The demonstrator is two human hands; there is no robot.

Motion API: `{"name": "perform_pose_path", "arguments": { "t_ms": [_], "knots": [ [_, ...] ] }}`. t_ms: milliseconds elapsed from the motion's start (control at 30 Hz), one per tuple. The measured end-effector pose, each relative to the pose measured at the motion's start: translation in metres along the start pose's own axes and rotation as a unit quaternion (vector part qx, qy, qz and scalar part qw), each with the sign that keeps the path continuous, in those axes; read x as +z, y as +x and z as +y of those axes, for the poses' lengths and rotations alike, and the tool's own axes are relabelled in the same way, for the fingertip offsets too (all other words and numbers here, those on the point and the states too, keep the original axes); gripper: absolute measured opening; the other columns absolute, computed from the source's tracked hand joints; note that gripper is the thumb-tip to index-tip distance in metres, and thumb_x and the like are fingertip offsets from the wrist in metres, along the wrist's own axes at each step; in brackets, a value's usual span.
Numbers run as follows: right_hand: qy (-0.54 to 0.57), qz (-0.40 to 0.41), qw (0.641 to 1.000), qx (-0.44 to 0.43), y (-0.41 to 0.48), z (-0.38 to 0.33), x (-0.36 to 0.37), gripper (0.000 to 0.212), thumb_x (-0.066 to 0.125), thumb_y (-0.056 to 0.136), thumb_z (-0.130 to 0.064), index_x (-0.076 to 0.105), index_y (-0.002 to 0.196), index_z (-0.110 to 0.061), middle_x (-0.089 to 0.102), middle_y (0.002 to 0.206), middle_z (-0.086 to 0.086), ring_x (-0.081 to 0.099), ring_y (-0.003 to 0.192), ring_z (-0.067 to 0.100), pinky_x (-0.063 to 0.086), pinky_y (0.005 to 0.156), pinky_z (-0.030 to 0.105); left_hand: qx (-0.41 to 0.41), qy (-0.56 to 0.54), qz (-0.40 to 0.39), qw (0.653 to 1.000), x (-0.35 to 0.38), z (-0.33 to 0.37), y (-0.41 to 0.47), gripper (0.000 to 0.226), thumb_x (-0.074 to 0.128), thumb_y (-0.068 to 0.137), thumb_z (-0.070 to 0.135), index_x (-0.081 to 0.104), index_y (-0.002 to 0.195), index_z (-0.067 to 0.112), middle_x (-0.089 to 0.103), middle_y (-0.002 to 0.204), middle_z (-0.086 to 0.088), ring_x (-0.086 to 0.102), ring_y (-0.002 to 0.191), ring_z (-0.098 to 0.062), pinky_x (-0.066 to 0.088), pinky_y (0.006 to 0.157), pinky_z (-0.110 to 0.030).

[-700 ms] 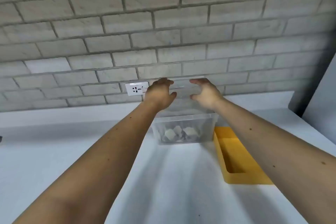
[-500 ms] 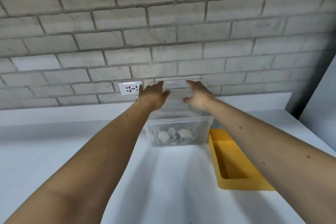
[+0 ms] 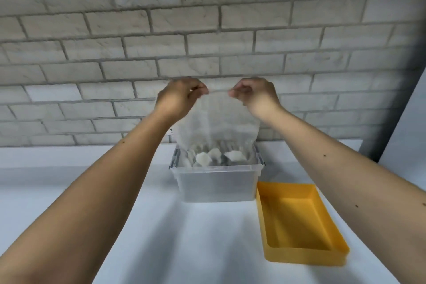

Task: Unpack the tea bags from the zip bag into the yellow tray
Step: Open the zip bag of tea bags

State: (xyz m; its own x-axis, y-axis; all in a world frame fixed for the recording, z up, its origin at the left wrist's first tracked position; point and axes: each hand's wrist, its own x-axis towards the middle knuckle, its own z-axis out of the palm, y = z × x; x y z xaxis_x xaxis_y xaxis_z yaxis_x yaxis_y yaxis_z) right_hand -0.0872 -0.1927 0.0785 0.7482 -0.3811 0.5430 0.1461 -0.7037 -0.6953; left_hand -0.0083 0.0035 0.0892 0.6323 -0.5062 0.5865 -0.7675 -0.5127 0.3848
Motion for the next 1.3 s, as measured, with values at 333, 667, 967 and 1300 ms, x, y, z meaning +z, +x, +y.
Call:
{"name": "perform_pose_path", "arguments": {
  "t_ms": [333,667,967,1300],
  "knots": [
    [0.136,0.081,0.981,-0.110,-0.026,-0.075,-0.034,0.007,0.075,0.083,-0.022,0.070,0.078,-0.022,0.061,0.062,-0.012,0.058,0.053,0.007,0.048,0.054,0.022,0.062,0.042,0.112,0.991,-0.086,0.065,-0.028,0.020,0.059,0.097,0.035,0.074,0.100,0.022,0.062,0.077,0.012,0.049,0.062,0.000,0.043,0.067,-0.026],
    [0.170,-0.043,0.984,-0.024,-0.109,-0.013,0.018,0.007,0.076,0.082,-0.016,0.073,0.084,-0.010,0.064,0.067,-0.003,0.060,0.060,0.011,0.052,0.059,0.025,-0.130,-0.111,-0.127,0.977,-0.053,0.034,-0.107,0.020,0.069,0.088,0.047,0.077,0.085,0.029,0.061,0.060,0.014,0.041,0.043,-0.004,0.033,0.038,-0.017],
    [0.244,0.002,0.962,0.125,-0.164,0.047,0.044,0.028,0.079,0.078,-0.012,0.064,0.100,-0.021,0.060,0.110,-0.001,0.070,0.083,0.017,0.055,0.079,0.027,-0.228,-0.237,-0.158,0.931,0.024,0.034,-0.179,0.017,0.064,0.095,0.022,0.067,0.085,0.008,0.066,0.066,0.003,0.057,0.038,-0.017,0.048,0.043,-0.026],
    [0.484,0.029,0.786,0.383,-0.157,0.044,0.043,0.013,0.068,0.085,-0.004,0.067,0.097,0.001,0.066,0.087,0.016,0.065,0.072,0.022,0.059,0.060,0.028,-0.219,-0.311,-0.318,0.868,0.038,0.030,-0.165,0.010,0.069,0.091,0.026,0.069,0.097,0.019,0.074,0.095,0.008,0.065,0.079,-0.014,0.055,0.079,-0.039]
  ]
}}
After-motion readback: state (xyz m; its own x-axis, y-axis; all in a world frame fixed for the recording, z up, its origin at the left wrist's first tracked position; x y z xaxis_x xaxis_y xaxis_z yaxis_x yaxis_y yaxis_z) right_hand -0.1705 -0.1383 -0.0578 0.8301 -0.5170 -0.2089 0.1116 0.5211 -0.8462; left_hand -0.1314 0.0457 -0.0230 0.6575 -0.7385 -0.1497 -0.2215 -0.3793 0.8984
